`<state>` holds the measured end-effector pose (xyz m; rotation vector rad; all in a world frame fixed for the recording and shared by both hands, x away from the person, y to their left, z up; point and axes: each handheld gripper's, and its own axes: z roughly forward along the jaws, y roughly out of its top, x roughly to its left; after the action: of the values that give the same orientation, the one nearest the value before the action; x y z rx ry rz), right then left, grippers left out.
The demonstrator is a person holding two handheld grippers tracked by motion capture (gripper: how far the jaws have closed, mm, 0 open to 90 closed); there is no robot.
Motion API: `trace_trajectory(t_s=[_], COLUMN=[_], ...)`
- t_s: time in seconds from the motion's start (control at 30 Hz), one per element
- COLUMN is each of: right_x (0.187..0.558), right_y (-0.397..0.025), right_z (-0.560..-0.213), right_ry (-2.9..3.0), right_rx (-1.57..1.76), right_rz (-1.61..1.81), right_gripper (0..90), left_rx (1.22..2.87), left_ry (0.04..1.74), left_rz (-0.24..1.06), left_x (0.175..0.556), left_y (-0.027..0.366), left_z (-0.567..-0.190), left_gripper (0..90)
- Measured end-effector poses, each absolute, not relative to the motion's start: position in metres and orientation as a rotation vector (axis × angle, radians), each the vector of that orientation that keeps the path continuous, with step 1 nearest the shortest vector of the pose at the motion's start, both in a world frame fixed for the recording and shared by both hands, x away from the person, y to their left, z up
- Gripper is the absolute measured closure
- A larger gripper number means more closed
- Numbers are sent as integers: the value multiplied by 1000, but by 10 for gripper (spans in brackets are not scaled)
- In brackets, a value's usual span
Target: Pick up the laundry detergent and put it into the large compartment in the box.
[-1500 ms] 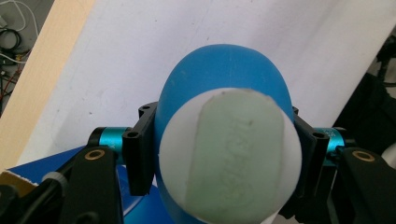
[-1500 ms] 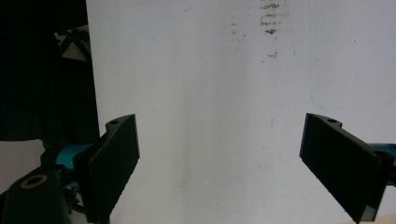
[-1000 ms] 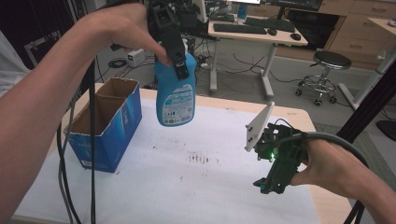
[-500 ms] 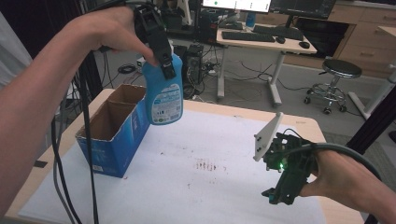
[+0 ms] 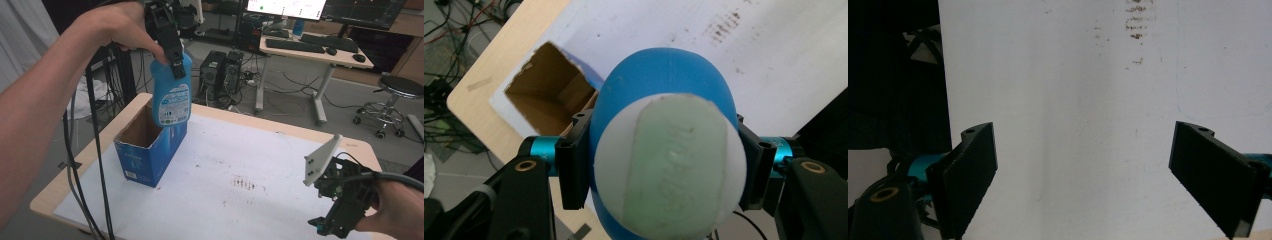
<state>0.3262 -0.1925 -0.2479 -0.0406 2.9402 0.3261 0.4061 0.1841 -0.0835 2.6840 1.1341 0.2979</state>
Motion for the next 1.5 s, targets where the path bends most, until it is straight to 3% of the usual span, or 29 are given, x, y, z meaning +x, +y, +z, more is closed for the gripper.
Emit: trace_trajectory(t_s=[1.0, 1.5], right_x=[327, 329], right_y=[-191, -185], right_z=[-257, -264], right_ry=[2952, 2956], right_rx=[-35, -33], right_rz=[320, 315], right_gripper=[111, 111], left_rx=[2626, 2651], left_ry=[1264, 1275], left_rz=[305, 253], left_x=[405, 412], left_y=[237, 249], left_z=[-112, -162], left_gripper=[380, 380])
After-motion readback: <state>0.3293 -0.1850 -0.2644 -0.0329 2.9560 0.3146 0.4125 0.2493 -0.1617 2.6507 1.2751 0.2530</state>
